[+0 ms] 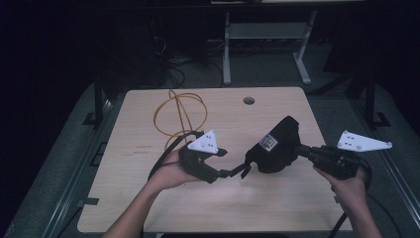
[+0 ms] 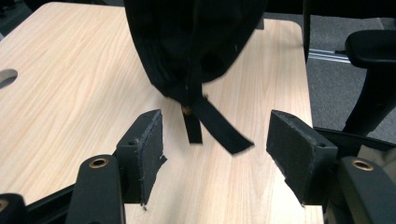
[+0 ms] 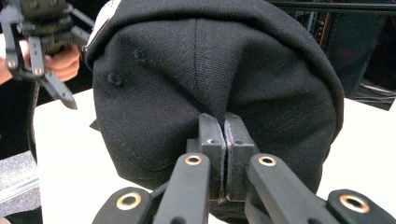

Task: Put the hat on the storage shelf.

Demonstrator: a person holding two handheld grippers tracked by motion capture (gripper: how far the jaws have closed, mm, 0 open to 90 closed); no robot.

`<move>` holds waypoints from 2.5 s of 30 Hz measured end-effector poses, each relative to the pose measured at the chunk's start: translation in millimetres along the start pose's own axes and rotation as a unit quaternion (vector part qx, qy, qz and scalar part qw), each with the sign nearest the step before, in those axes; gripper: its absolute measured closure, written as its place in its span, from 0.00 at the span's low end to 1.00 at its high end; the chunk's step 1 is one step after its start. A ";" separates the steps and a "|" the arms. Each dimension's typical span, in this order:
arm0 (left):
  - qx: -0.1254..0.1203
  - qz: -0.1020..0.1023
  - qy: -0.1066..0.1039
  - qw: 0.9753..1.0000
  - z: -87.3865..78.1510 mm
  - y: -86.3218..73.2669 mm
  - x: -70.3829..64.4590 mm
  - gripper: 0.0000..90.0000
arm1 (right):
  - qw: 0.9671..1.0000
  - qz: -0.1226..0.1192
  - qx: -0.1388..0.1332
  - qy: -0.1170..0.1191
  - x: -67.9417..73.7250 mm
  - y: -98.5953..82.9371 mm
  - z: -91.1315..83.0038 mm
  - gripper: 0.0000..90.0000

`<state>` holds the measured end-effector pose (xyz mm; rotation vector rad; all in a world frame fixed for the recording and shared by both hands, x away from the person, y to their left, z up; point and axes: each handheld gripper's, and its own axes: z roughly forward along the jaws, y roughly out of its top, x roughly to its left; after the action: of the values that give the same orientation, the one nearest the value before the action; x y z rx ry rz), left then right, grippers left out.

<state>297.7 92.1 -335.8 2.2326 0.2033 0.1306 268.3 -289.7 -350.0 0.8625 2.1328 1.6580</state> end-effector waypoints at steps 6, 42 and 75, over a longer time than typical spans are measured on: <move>-0.001 -0.013 0.017 1.000 3.0 -23.1 -3.5 0.36 | 1.000 -0.005 0.007 0.001 -5.7 13.0 -2.7 0.98; 0.018 -0.038 0.081 0.996 2.5 -95.4 -13.7 0.29 | 0.999 -0.031 0.033 0.006 -8.4 86.7 15.5 0.98; 0.013 -0.044 0.094 0.995 -3.3 -101.1 -13.2 0.28 | 0.995 -0.078 0.028 0.061 26.7 175.5 88.3 0.98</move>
<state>274.0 154.0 -413.5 2.2323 0.4074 0.2912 345.9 -178.8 -205.2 0.6061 2.2729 1.6170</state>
